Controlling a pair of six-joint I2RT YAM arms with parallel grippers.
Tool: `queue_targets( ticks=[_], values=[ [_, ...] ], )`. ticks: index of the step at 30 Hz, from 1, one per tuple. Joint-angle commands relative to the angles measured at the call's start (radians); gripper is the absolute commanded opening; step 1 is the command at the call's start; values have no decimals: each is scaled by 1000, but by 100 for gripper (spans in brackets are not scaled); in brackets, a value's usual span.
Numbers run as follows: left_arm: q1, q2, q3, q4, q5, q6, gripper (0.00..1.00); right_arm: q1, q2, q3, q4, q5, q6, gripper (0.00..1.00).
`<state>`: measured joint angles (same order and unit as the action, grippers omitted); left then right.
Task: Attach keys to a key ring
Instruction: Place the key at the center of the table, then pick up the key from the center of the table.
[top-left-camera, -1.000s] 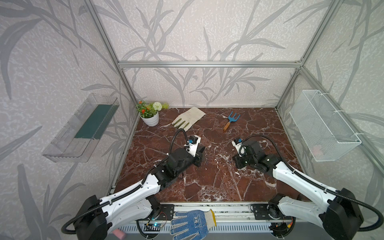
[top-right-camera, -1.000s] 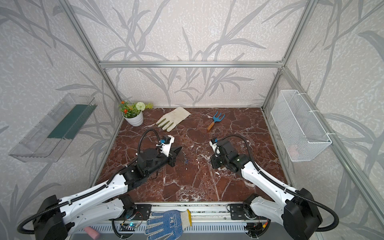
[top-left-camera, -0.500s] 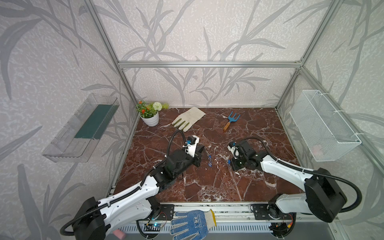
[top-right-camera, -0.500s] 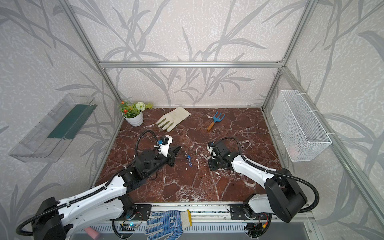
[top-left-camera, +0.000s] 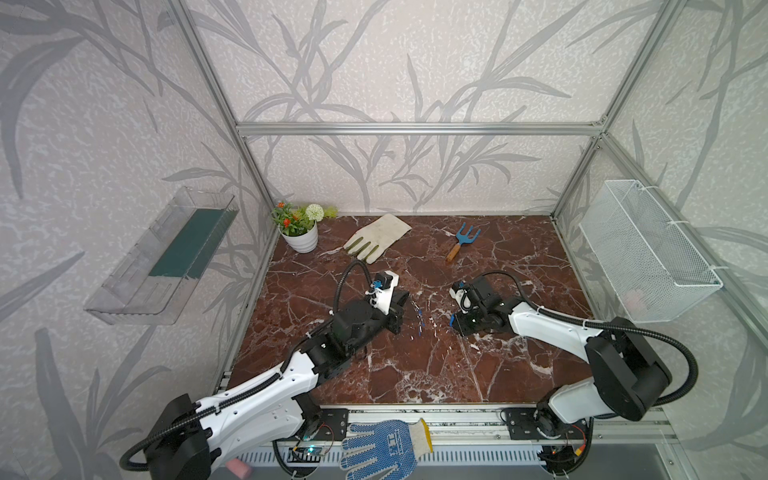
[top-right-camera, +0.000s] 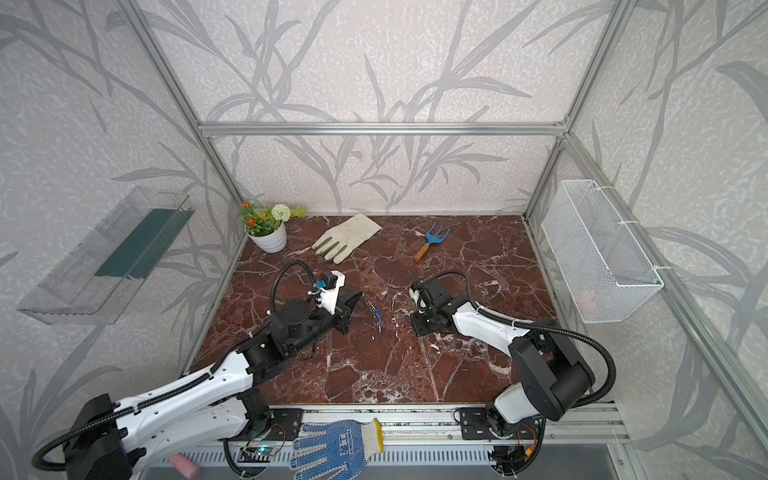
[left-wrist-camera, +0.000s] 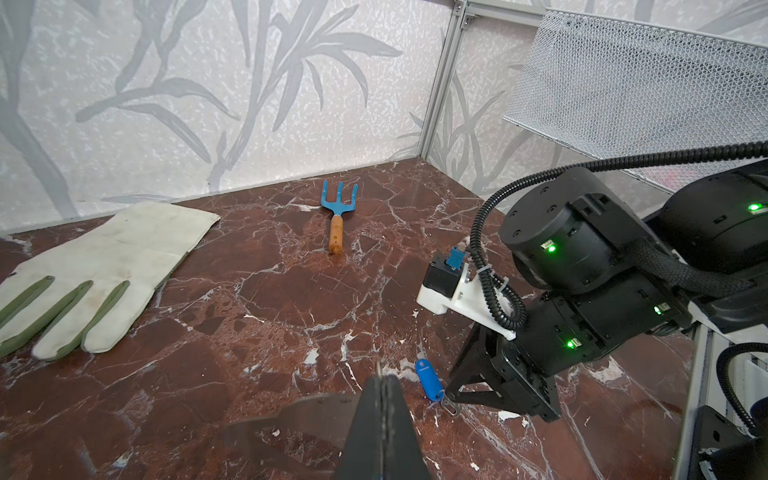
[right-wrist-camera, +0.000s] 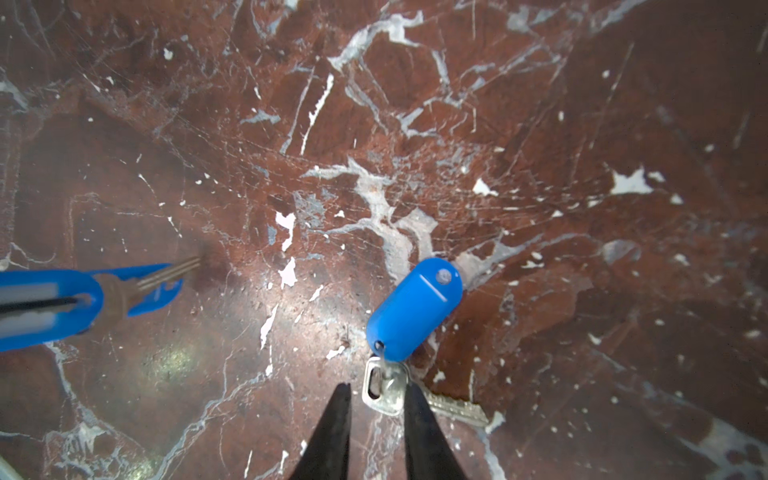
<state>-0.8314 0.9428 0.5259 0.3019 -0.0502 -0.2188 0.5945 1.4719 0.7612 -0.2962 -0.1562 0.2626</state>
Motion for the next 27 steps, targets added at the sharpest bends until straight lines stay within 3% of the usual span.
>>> queue_targets(
  ticks=[1, 14, 27],
  values=[
    [-5, 5, -6, 53, 1, 6, 0, -1, -82, -3, -13, 26, 20, 27],
    [-5, 33, 0, 54, 10, 11, 0, 0, -271, -183, 116, 38, 93, 33],
    [-5, 28, 0, 51, 17, 13, 0, 28, -33, -75, 132, -2, 107, 29]
  ],
)
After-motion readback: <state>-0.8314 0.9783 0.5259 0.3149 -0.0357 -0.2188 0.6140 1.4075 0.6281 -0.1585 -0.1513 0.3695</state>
